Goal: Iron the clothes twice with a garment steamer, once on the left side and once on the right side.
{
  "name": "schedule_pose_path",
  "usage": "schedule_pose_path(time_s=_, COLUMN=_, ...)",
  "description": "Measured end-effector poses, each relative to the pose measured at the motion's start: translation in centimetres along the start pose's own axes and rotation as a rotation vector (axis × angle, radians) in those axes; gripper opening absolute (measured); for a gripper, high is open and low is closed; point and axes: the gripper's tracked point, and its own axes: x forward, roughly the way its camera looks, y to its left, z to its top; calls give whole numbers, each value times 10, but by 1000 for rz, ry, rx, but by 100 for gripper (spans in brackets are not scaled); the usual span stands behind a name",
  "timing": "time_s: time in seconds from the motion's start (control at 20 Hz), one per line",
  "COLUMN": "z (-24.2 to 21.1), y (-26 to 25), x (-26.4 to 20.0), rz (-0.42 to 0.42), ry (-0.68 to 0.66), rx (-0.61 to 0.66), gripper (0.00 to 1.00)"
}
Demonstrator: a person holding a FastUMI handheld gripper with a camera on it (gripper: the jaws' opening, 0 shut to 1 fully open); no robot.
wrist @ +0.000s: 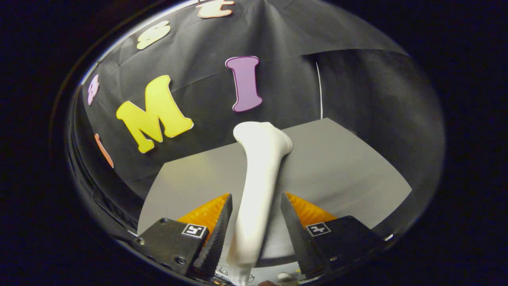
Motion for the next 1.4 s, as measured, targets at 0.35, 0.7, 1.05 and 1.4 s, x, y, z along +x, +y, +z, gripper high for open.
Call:
schedule_pose_path(time_s=0.35, z=-3, y=-5, x=16, rz=-71, ry=49, rx=4, gripper=52)
schedule_pose_path(time_s=0.7, z=0, y=11, x=3, rz=-32, ry=27, rx=139, gripper=39)
schedule_pose_path(time_s=1.05, z=16, y=55, x=-74, rz=41, ry=-130, rx=120, gripper=37)
schedule_pose_path(time_s=1.4, z=30, y=144, x=-182, rz=147, ry=-365, rx=52, gripper=37)
